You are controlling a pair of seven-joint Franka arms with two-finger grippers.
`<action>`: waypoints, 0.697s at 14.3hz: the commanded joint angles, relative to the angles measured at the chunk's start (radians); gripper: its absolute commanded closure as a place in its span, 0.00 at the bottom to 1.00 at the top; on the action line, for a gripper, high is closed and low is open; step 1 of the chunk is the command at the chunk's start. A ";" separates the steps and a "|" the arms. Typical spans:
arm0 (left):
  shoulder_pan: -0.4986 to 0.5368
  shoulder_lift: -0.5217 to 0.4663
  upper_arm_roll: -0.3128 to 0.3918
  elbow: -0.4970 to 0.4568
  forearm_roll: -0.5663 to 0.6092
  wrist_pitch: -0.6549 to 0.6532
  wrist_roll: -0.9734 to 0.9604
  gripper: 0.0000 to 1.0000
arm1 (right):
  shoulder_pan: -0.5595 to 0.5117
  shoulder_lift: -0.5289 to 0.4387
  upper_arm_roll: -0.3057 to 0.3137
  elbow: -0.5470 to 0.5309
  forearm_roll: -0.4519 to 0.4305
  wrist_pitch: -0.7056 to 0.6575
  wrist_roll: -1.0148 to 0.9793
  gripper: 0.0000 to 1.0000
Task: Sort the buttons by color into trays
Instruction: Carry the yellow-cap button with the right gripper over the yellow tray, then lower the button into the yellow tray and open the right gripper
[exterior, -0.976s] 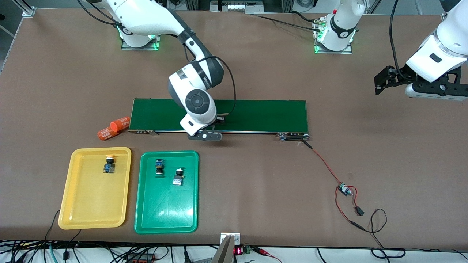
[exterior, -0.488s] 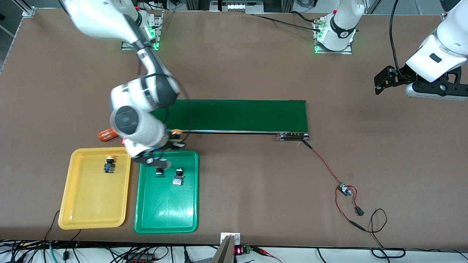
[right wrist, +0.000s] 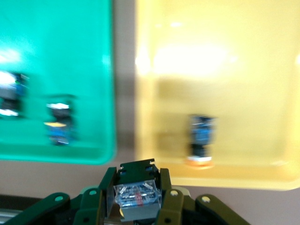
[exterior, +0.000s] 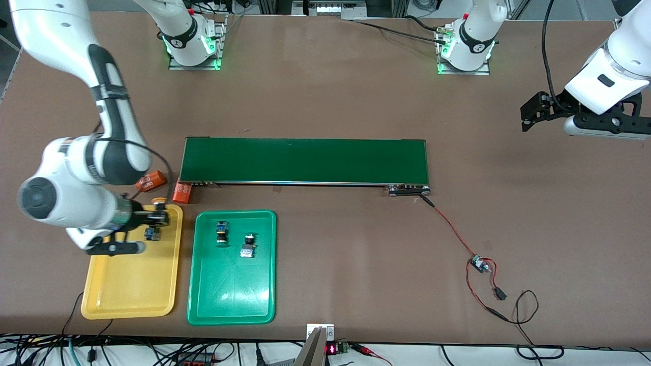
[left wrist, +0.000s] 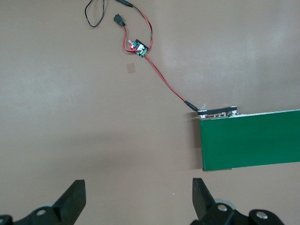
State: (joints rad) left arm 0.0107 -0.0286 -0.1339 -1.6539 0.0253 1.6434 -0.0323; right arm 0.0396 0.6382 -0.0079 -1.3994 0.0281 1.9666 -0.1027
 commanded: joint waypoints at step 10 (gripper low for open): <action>-0.005 0.015 0.002 0.032 -0.007 -0.024 0.014 0.00 | -0.156 0.188 0.014 0.016 -0.066 0.361 -0.331 1.00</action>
State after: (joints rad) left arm 0.0107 -0.0286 -0.1338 -1.6536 0.0253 1.6434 -0.0323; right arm -0.1057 0.7854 -0.0091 -1.4010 -0.0236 2.2267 -0.3912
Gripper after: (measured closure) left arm 0.000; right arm 0.590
